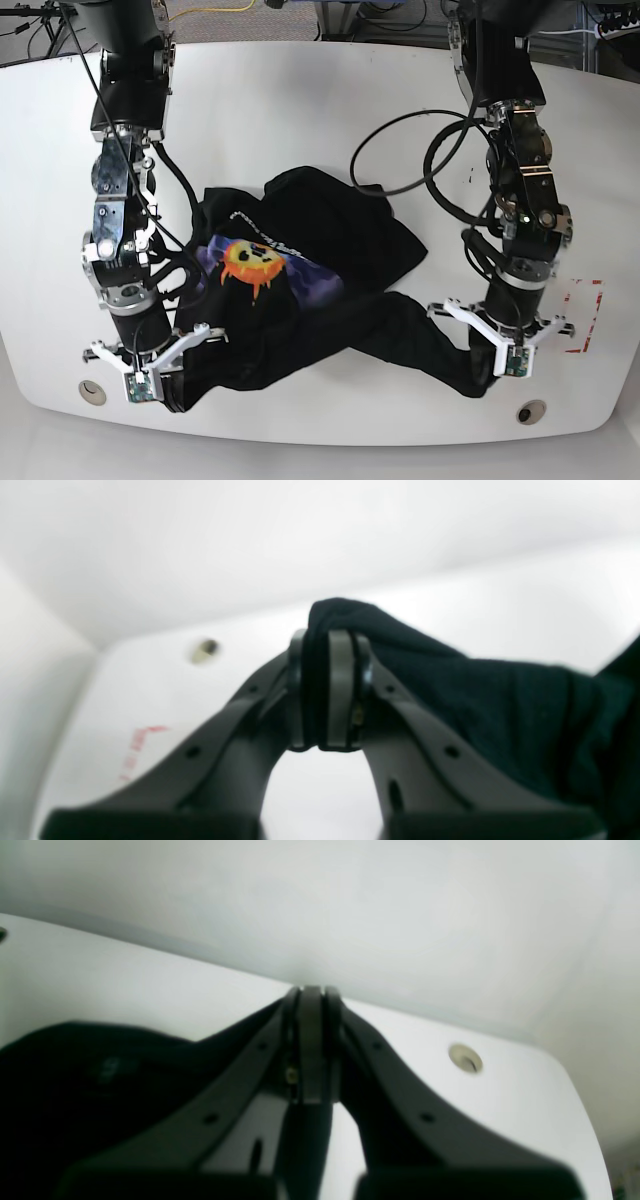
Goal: Fold the T-shirt properly
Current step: 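Lift the shirt with both grippers, pulling them apart to spread it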
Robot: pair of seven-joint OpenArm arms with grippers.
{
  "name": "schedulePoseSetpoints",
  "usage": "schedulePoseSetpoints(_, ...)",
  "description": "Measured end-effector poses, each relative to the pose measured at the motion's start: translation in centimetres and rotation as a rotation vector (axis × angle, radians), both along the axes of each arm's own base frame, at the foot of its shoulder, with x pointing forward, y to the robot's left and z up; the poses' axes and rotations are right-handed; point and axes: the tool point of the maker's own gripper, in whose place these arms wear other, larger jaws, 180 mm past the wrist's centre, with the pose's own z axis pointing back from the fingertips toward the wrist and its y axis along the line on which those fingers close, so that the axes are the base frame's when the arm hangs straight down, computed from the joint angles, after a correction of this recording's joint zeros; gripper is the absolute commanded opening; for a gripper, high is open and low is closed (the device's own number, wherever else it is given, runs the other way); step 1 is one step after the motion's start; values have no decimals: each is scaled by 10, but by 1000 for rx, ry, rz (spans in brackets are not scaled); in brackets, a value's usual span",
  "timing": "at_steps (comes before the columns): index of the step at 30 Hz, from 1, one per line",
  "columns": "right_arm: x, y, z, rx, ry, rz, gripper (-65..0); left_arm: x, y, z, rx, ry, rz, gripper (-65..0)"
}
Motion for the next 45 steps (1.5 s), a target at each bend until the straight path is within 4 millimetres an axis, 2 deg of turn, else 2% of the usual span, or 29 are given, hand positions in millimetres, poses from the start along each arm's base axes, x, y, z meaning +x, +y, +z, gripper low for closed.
schedulePoseSetpoints(5, 18, 5, 26, -5, -45, 11, -650, 10, 13, 35, -2, -52, 36, -607)
schedulePoseSetpoints(14, 43, 6, 77, -46, -123, 20, -650, 12, 27, 121, 30, -232, 72, -607)
schedulePoseSetpoints(22, 53, 3, 118, -60, -195, 13, -650, 8, 39, 179, 56, -345, 105, -607)
schedulePoseSetpoints(36, 53, 8, 198, -107, -340, 48, -650, -7, 57, 269, 57, -488, 165, -607)
schedulePoseSetpoints(45, 51, 1, 246, -113, -419, 30, -650, -31, 57, 340, 43, -632, 173, -606)
